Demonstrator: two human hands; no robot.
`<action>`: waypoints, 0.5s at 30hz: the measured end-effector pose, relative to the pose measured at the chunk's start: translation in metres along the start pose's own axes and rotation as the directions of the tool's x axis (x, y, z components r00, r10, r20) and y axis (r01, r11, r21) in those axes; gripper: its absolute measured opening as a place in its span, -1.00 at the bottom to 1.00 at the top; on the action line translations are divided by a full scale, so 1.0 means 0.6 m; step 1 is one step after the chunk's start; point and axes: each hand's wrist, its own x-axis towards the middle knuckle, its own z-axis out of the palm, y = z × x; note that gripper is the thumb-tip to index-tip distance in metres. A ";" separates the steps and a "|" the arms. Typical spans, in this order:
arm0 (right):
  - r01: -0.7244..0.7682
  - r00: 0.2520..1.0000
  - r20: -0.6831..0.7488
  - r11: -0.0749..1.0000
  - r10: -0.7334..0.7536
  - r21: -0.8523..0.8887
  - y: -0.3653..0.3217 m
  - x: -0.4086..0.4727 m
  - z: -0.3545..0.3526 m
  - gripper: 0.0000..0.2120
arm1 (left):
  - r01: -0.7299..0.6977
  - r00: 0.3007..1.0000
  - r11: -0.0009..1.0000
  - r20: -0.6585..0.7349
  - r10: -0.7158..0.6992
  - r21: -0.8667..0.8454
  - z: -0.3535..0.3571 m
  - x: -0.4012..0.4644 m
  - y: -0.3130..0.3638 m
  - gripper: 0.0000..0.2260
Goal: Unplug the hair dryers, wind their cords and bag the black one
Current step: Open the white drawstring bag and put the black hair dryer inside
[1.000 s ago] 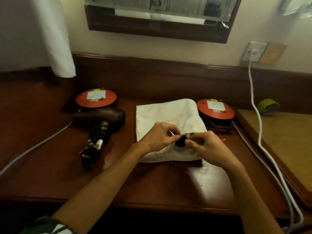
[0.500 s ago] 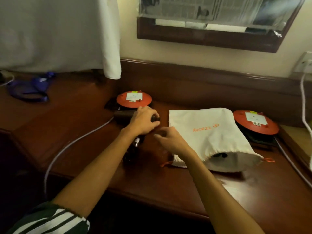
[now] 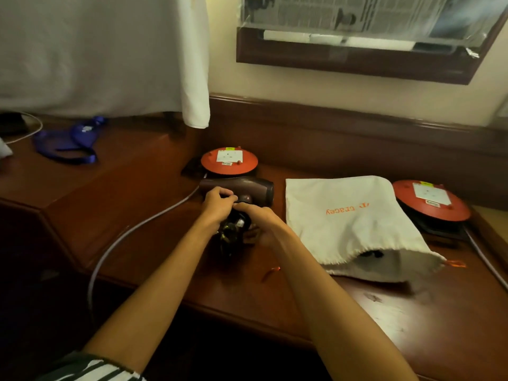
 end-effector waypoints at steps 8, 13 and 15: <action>0.227 0.968 -0.110 0.974 -0.225 0.012 0.027 -0.045 -0.046 -0.38 | 0.060 0.990 0.943 0.143 -0.013 -0.328 0.069 -0.075 0.035 -0.86; 0.492 0.830 -0.307 0.871 -0.467 0.005 0.019 -0.121 -0.123 -0.56 | -0.121 0.948 0.910 0.226 0.225 -0.396 0.119 -0.130 0.098 -0.97; 0.524 0.804 -0.354 0.851 -0.478 0.043 0.010 -0.151 -0.161 -0.58 | -0.184 0.910 0.897 0.277 0.310 -0.401 0.145 -0.151 0.119 -0.94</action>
